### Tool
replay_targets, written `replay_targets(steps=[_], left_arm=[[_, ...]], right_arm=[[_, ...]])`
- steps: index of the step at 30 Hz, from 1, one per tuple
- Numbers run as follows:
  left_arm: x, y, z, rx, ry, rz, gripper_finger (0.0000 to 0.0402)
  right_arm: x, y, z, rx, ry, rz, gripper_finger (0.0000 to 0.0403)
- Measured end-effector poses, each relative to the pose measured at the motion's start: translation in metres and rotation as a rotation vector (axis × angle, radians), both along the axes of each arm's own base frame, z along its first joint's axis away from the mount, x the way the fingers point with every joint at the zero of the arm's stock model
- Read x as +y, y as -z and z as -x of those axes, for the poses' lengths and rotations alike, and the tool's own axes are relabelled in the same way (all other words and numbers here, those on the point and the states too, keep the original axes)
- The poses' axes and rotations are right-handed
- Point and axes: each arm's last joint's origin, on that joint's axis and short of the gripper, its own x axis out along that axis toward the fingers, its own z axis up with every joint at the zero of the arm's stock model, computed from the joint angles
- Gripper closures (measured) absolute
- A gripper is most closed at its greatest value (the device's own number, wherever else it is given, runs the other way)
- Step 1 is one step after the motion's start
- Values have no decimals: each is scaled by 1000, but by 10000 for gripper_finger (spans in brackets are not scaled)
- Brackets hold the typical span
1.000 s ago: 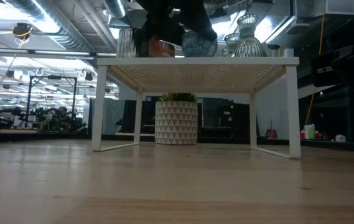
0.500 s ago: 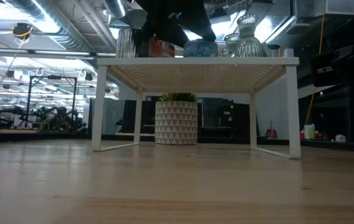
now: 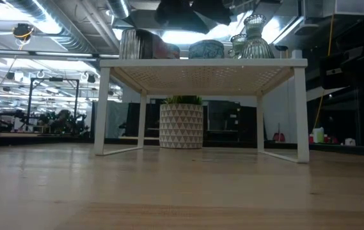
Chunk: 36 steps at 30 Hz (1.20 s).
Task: Stock candles and vases on shelf
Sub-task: Adjust the scented candle on the shelf
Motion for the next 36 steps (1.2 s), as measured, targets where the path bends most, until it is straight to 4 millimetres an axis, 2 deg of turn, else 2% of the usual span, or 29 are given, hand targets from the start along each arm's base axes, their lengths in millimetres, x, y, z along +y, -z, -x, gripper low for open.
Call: replay_targets(steps=[6, 12, 16, 20, 25, 30, 36], left_arm=[[0, -18, -3, -38, -11, -26, 55], [-5, -45, -6, -97, 9, -8, 55], [-18, -64, -2, -90, 43, -6, 59], [-37, -76, 7, -34, 97, -12, 82], [-55, -81, 23, 7, 118, 7, 146], [-68, -88, 53, 43, 61, 10, 240], [-64, -100, 92, 70, 3, 92, 363]], right_arm=[[0, 0, 0, 0, 0, 0, 309], [0, 0, 0, 0, 0, 0, 309], [0, 0, 0, 0, 0, 0, 309], [0, 0, 0, 0, 0, 0, 309], [0, 0, 0, 0, 0, 0, 309], [0, 0, 0, 0, 0, 0, 309], [0, 0, 0, 0, 0, 0, 309]])
